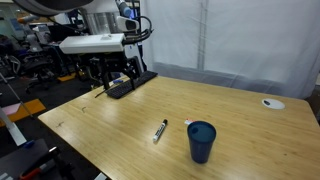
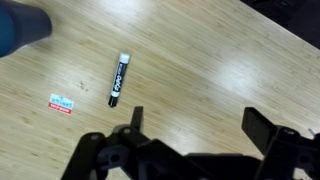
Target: Place the black marker inside the dark blue cup
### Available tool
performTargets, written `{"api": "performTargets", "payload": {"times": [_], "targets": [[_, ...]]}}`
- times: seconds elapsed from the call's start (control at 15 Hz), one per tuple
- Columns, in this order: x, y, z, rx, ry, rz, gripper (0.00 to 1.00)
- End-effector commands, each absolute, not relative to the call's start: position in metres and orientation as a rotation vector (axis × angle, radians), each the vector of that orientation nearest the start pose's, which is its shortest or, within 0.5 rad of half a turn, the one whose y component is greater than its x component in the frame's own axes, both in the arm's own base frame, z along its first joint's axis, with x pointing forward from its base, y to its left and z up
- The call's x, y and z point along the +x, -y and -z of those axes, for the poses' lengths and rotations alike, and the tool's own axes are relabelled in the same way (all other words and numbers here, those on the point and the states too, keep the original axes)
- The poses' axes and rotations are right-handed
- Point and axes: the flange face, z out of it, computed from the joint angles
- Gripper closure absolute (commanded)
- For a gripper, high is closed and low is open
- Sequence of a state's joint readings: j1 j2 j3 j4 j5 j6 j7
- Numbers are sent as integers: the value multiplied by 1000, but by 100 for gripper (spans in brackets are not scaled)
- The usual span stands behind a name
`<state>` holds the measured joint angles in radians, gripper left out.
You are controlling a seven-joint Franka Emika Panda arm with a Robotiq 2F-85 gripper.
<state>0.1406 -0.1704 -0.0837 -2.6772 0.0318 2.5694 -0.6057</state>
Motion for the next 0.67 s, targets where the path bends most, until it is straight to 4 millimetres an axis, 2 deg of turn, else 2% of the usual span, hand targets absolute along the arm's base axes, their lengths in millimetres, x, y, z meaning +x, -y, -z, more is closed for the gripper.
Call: {"api": "performTargets", "payload": {"times": [0.0, 0.2, 0.4, 0.6], "targets": [[432, -46, -268, -2992, 959, 189, 0], [446, -41, -240, -3035, 796, 212, 0], [464, -19, -222, -3061, 687, 231, 0], [489, -1, -202, -3049, 663, 233, 0]]}}
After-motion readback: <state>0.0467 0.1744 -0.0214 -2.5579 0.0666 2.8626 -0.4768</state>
